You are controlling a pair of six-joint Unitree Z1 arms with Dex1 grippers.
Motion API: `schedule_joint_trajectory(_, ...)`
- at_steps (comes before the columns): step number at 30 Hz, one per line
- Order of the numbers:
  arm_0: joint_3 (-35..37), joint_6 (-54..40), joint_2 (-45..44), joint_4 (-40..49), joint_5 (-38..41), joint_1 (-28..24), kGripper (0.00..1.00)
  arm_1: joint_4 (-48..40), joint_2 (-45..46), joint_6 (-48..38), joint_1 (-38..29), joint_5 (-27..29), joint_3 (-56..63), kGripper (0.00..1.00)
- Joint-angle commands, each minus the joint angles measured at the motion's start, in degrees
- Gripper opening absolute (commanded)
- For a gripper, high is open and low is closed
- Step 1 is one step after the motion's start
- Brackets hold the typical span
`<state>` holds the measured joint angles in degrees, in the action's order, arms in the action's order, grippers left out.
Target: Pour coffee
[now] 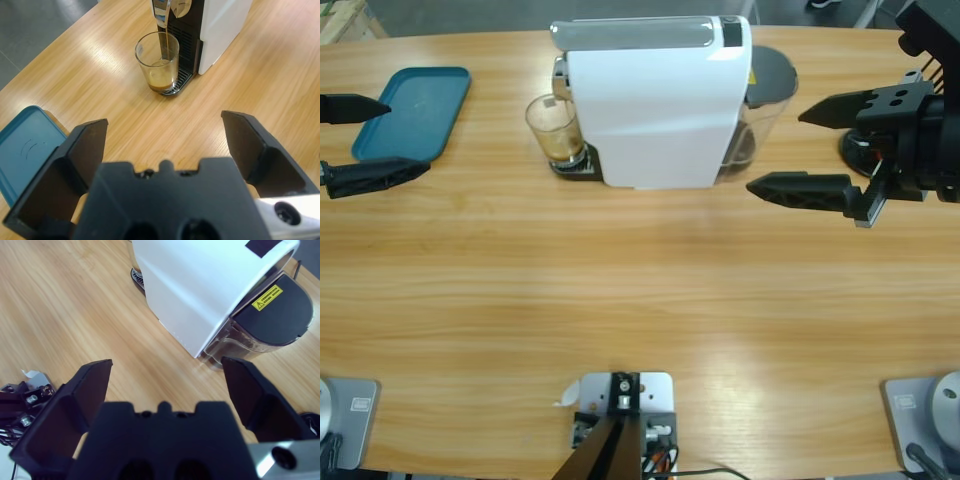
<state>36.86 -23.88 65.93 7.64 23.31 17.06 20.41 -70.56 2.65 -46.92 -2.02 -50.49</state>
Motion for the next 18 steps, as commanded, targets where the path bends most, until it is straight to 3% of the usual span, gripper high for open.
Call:
schedule_joint_trajectory(1, -1.70, -0.82, 1.90, -0.52, 1.12, 0.43, 0.996, -0.29, -1.68, -0.02, -0.54, 0.53, 0.74, 1.000)
schedule_joint_trajectory(18, -1.70, -0.82, 1.92, -0.52, 1.74, 0.43, 0.996, 0.24, -2.26, 0.69, -0.54, 0.88, 0.86, 1.000)
